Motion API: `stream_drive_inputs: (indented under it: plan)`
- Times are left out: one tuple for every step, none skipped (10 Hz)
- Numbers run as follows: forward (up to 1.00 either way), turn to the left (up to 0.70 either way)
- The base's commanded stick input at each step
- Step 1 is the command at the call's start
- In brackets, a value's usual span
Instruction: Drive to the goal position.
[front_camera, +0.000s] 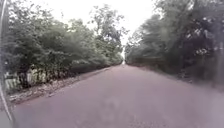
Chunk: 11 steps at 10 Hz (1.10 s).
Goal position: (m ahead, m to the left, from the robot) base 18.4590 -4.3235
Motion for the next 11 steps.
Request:
stream_drive_inputs:
  plan:
    - [0.7, 0.0]
    - [0.7, 0.0]
    - [0.7, 0.0]
    - [0.7, 0.0]
    - [0.7, 0.0]
    - [0.7, 0.0]
    - [0.7, 0.0]
    - [0.7, 0.0]
    - [0.7, 0.02]
    - [0.7, 0.02]
    - [0.7, 0.02]
